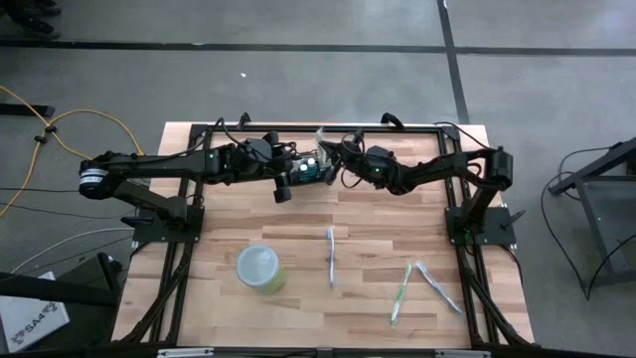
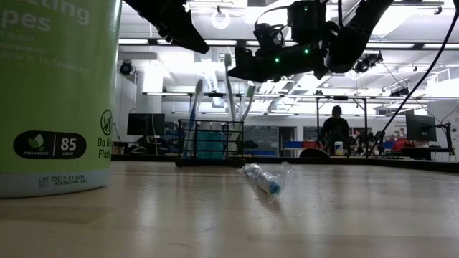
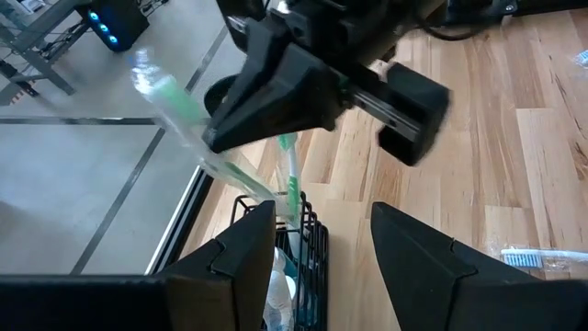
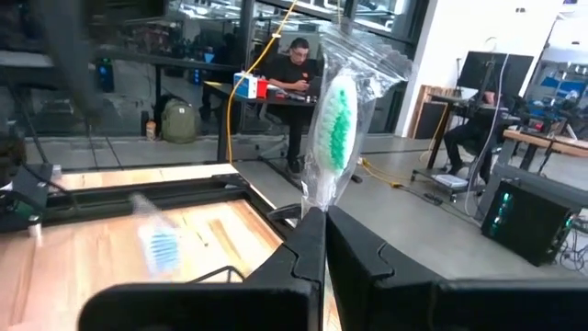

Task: Pick & Place toothbrushing station
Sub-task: Put the top green toothbrush into the black mesh mesh organizer

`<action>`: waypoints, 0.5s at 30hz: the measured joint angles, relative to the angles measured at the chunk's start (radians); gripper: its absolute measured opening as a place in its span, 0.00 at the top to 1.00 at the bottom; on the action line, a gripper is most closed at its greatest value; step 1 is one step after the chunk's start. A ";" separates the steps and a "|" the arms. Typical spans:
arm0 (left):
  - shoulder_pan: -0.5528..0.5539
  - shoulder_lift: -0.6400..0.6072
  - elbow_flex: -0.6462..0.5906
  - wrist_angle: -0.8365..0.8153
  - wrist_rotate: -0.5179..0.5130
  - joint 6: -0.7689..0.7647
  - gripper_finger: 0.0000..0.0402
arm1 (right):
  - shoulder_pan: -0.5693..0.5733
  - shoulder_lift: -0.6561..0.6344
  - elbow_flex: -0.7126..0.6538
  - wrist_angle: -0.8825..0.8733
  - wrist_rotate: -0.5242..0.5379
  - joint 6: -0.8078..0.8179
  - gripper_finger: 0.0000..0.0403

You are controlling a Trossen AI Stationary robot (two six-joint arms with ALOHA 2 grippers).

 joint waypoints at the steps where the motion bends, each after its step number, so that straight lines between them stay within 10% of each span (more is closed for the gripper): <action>1: 0.000 0.000 0.000 0.000 0.000 0.000 0.57 | 0.007 0.000 0.000 0.000 0.004 -0.010 0.99; 15: -0.012 0.000 0.000 0.000 0.000 -0.004 0.57 | 0.046 0.002 0.000 -0.011 0.100 -0.072 0.99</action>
